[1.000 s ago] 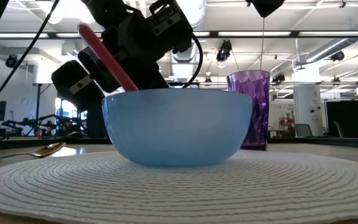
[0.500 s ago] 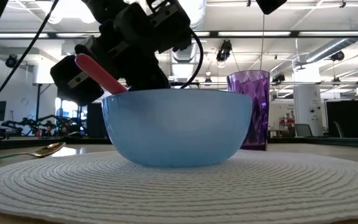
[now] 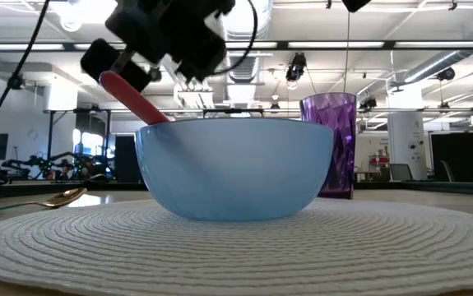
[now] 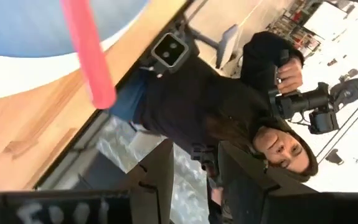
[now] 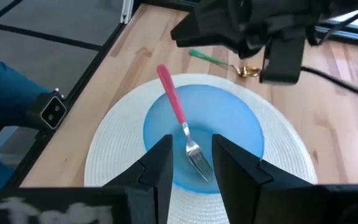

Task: Pick & Place Utensil
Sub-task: Put the green spoon in the blue bowl

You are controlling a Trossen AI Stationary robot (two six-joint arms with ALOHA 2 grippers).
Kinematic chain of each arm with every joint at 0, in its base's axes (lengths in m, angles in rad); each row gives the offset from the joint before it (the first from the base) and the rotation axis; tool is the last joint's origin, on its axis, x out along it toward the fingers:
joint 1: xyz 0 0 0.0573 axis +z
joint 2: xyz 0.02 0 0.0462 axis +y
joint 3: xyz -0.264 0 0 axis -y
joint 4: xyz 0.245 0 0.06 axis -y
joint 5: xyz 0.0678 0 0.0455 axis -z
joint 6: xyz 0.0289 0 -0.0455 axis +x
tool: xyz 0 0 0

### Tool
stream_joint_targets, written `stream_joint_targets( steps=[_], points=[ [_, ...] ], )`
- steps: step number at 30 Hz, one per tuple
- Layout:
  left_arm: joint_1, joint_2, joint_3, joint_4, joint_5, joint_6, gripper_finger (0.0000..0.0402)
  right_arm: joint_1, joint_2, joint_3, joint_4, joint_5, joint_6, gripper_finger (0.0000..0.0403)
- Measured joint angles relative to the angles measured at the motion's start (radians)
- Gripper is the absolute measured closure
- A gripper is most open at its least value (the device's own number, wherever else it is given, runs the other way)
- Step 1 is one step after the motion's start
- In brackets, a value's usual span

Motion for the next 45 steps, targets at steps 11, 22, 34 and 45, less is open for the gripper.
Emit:
stream_joint_targets(
  steps=[11, 22, 34, 45],
  points=[
    [0.0, -0.196, -0.002, -0.068, -0.217, 0.228, 0.0284, 0.0, -0.013, 0.063, -0.006, 0.002, -0.005, 0.0285],
    [0.001, -0.424, -0.002, -0.284, -0.532, 0.35, 0.0284, -0.001, -0.013, 0.076, -0.027, 0.011, 0.025, 0.029],
    [0.001, -0.544, -0.002, -0.487, -0.81, 0.452, 0.0284, -0.003, -0.014, 0.091, -0.128, 0.018, 0.037, 0.0301],
    [0.003, -0.548, -0.002, -0.707, -0.94, 0.512, 0.0284, -0.003, -0.054, 0.15, -0.347, 0.234, 0.133, 0.0275]
  ],
)
